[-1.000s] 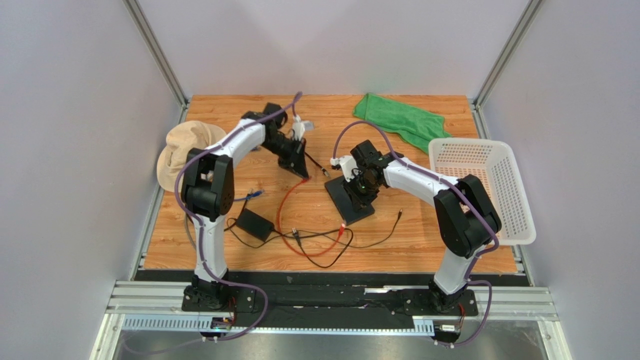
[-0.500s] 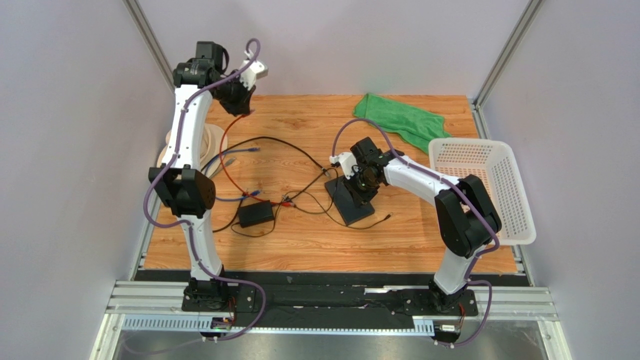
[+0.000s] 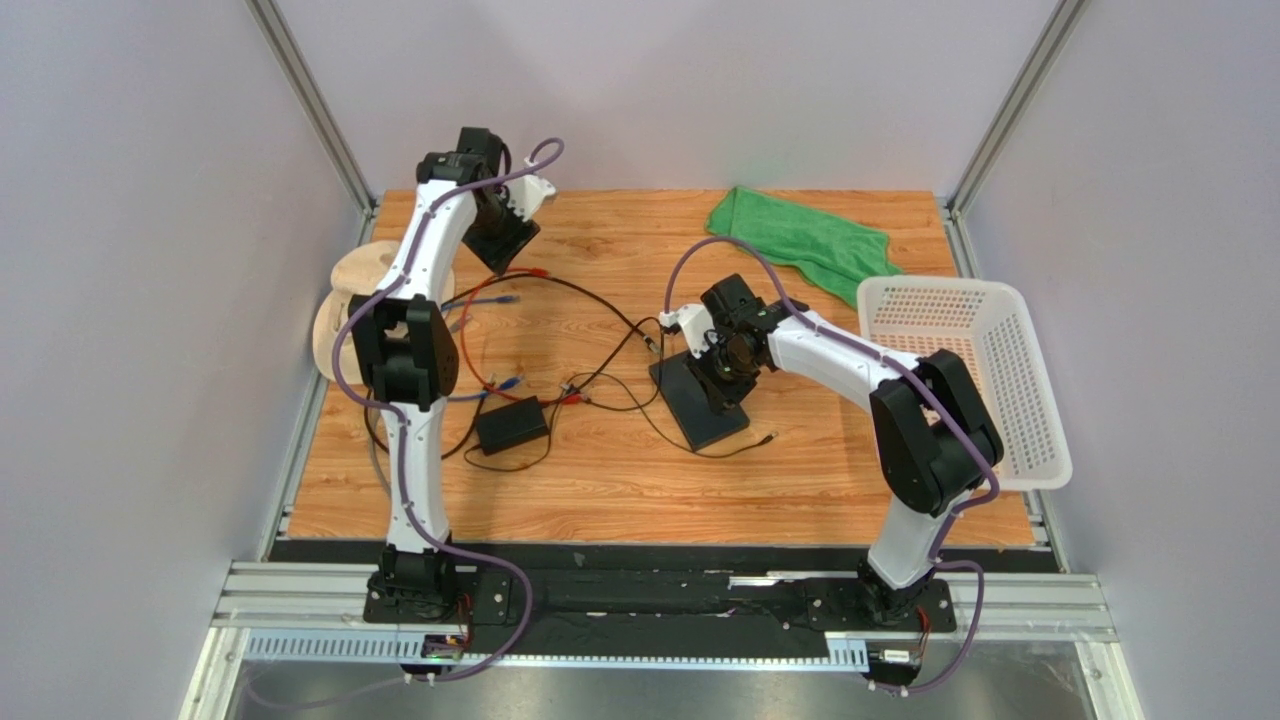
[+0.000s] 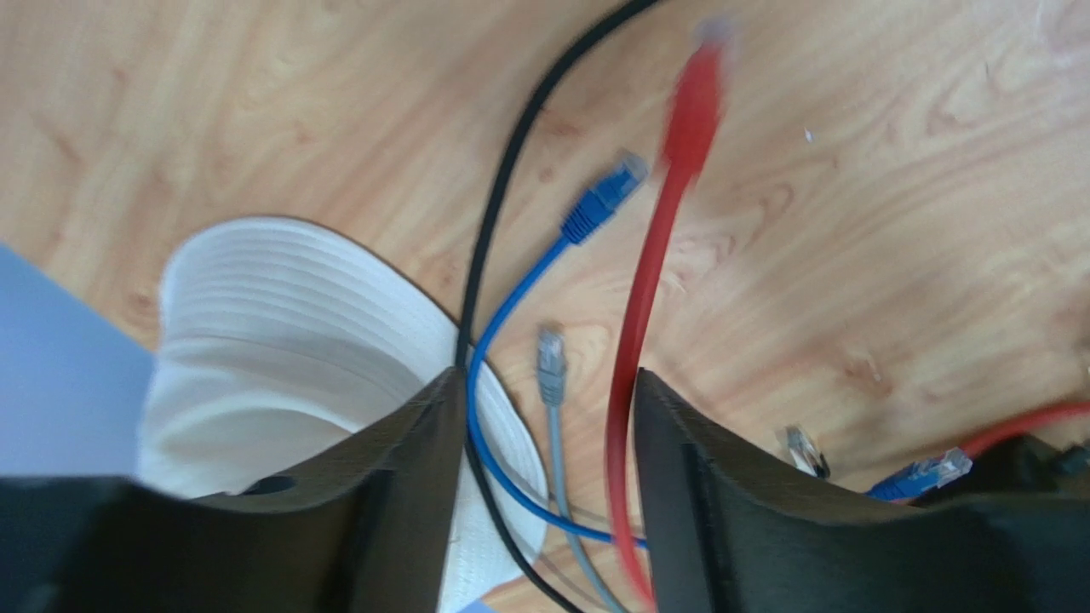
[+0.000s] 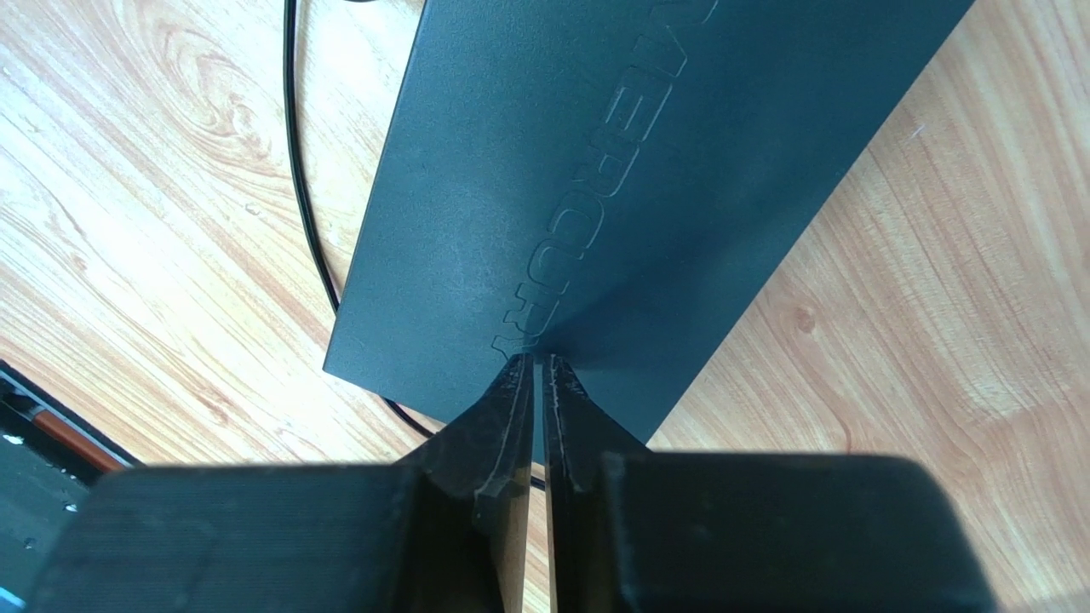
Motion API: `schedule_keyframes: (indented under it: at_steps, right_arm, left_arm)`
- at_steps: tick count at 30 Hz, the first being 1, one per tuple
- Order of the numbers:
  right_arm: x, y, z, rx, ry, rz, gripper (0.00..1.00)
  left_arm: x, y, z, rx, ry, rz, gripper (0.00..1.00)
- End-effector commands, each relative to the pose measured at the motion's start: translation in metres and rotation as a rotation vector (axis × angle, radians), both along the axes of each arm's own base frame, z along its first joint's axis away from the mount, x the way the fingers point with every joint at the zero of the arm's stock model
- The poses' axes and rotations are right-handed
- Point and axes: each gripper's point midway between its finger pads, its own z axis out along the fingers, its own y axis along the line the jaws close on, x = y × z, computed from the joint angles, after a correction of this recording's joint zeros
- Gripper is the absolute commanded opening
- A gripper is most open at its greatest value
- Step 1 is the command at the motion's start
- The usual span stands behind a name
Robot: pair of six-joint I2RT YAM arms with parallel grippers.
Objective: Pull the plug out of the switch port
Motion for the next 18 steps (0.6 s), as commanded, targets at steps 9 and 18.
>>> schedule_keyframes:
  at_steps: [9, 18]
  right_arm:
    - [0.024, 0.001, 0.111, 0.154, -0.26, -0.013, 0.53]
    - [0.017, -0.025, 0.099, 0.098, -0.258, -0.025, 0.54]
  left_arm:
    - [-0.075, -0.144, 0.028, -0.358, -0.03, -0.211, 0.64]
    - [-0.12, -0.165, -0.056, -0.244, 0.14, -0.292, 0.96]
